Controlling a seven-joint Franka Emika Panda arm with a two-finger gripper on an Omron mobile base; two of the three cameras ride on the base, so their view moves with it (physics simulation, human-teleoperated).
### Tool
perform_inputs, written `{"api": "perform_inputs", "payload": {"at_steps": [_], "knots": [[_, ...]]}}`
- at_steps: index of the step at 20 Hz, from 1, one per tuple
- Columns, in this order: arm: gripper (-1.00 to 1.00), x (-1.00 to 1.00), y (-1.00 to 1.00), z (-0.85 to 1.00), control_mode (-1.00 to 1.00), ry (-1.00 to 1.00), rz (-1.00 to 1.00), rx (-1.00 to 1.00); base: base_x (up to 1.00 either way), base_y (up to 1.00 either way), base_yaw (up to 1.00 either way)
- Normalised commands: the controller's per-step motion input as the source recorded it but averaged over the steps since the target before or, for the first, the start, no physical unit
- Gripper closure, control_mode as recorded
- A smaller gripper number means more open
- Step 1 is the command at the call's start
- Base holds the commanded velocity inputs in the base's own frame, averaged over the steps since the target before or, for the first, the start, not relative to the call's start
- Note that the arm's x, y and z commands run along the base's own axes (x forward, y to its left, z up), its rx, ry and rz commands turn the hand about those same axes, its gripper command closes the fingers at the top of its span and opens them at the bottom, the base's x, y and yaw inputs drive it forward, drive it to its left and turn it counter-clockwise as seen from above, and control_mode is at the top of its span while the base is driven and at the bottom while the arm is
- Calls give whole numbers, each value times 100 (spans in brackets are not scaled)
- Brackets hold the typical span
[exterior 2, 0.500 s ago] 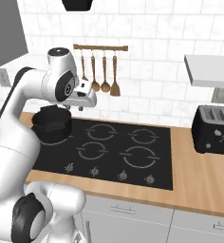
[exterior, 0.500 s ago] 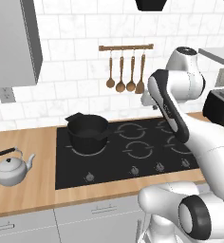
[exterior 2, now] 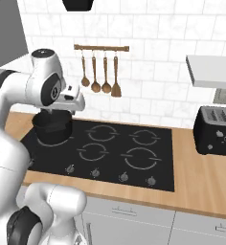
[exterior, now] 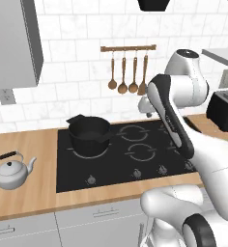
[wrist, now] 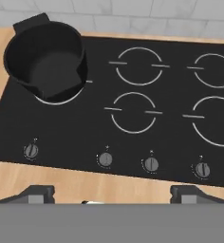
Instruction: Pick the kettle from the counter and place it on a stove burner. Then turn the burner on.
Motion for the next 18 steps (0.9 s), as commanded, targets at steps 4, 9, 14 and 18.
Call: {"api": "perform_inputs", "payload": {"at_steps": [4,9,14,18], "knots": [[-100,-63,100,-5,-100,-5,4,0,0,0,0],[-100,-72,100,0,-100,-7,9,0,0,0,0],[-100,-63,100,0,-100,-9,5,5,0,0,0],[-100,-23,100,0,-100,-2,0,16,0,0,0]]}}
